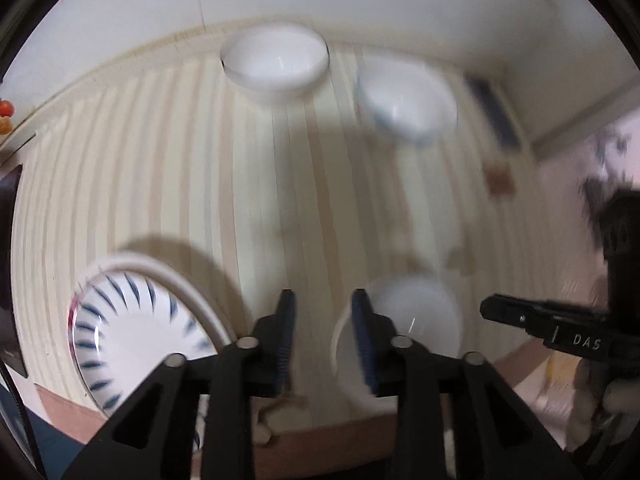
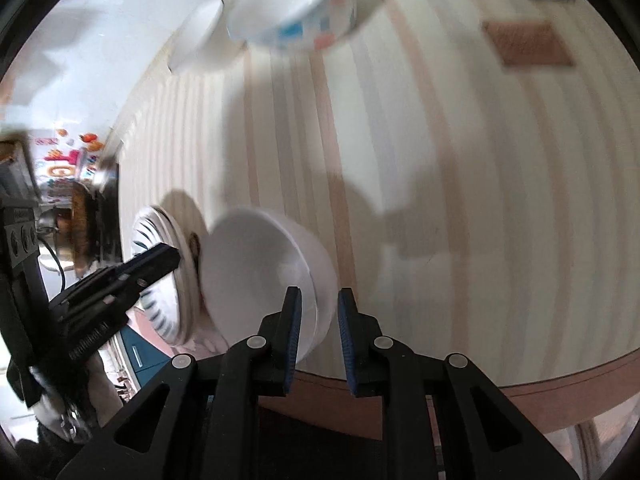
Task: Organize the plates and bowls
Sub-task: 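Close both grippers on the rim of the blue-rimmed white bowl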
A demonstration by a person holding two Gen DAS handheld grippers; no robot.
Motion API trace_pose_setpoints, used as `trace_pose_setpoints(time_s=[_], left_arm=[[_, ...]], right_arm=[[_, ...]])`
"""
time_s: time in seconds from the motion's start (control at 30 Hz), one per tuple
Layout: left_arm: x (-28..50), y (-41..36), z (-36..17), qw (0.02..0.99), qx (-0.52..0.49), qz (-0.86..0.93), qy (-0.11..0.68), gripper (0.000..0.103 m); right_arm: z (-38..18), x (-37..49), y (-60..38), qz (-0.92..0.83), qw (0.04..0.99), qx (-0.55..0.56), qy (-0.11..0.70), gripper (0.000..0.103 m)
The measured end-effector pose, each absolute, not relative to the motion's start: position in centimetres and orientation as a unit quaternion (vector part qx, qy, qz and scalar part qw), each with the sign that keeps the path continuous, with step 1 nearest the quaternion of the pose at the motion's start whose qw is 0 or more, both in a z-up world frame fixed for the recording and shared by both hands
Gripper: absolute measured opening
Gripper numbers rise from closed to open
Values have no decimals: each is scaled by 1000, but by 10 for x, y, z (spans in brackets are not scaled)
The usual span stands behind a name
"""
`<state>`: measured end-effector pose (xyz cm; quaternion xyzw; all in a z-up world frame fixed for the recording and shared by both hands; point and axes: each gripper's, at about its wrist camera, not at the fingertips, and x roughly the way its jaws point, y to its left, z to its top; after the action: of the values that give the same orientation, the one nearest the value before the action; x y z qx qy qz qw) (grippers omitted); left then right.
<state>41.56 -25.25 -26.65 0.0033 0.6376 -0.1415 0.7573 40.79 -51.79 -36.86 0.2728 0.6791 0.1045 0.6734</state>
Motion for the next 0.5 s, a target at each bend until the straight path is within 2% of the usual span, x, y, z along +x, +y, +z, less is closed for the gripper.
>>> trace_pose_setpoints(time_s=[0.07,0.1,0.13,0.27,0.47,0.5], left_arm=[[444,-256,-260,769,-11,-138,624,39],[458,-260,-260,774,-18,-136,618,39],[478,-266,-263,773,-29,-138,618,39],[536,-288,-287,760,-52,-136,633,39],[574,-318,-334,733,-27,-132,667,37],[576,-321,-341,730,-23,-134,669,28]], right_arm=[[-357,425,-532,96,691,281,659,35],[-353,440,-541,86,704,289,643,44],[-352,451,-547,76,714,295,630,48],[-365,512,-565,38,738,312,597,49],[-398,564,-572,14,728,363,581,48],[-406,568,-571,13,726,369,581,47]])
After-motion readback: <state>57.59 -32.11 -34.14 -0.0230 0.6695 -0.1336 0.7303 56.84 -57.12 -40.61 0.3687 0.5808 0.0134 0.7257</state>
